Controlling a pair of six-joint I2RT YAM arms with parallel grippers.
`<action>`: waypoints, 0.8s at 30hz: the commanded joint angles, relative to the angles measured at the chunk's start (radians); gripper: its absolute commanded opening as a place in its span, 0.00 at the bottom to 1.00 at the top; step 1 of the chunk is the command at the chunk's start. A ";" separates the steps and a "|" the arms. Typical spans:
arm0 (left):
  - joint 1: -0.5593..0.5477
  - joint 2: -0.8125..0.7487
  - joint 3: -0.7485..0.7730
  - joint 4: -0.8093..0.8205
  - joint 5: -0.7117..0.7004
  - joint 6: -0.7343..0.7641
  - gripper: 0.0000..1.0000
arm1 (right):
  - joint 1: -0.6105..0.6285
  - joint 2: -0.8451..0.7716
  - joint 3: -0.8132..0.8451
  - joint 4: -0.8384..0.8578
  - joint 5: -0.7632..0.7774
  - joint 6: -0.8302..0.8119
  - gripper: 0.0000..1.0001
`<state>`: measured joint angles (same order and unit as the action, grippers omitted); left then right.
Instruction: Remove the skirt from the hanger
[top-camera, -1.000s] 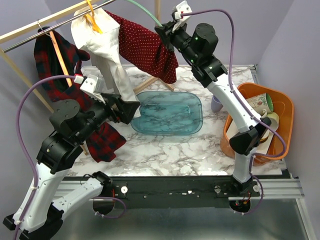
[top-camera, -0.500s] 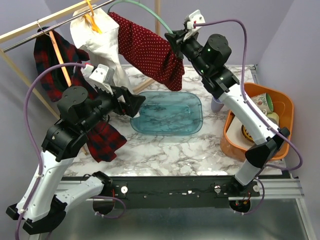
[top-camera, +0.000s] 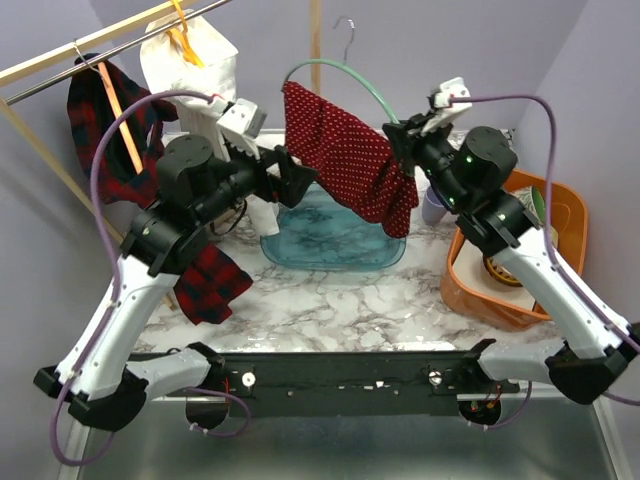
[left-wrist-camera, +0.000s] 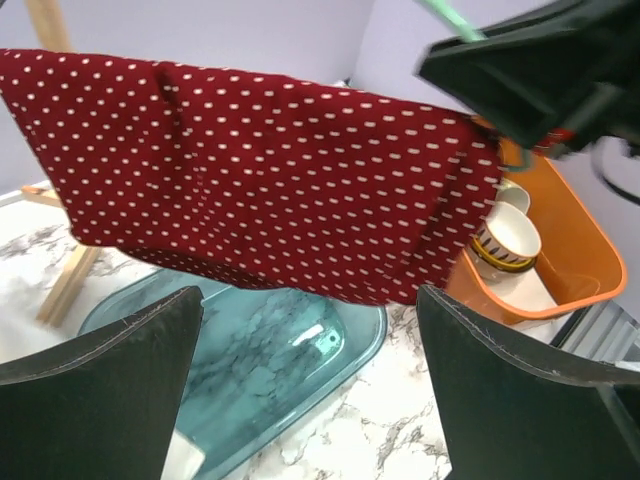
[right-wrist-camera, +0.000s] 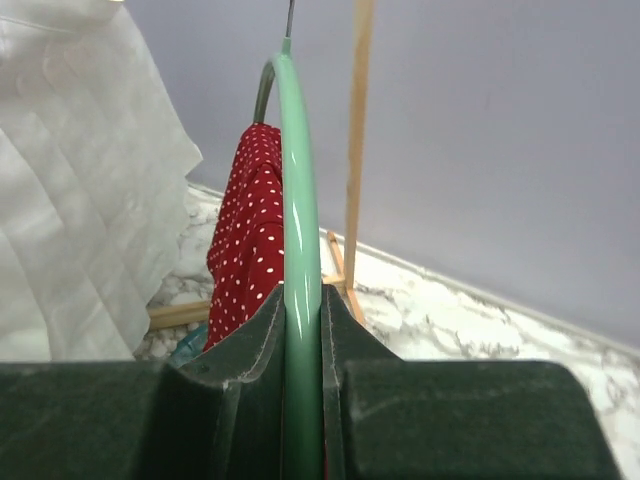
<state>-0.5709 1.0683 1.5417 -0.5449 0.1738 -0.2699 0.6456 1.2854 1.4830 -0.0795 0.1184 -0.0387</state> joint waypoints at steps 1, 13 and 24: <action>-0.010 0.107 0.032 0.117 0.102 0.015 0.99 | -0.006 -0.199 -0.079 0.034 0.081 0.187 0.01; -0.116 0.317 0.087 0.252 0.176 0.101 0.99 | -0.006 -0.379 -0.156 0.047 -0.031 0.336 0.01; -0.153 0.391 0.126 0.310 0.159 0.077 0.00 | -0.006 -0.431 -0.193 0.057 0.015 0.362 0.01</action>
<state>-0.7105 1.4609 1.6485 -0.2787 0.3244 -0.1890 0.6411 0.8967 1.2942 -0.1299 0.0902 0.3061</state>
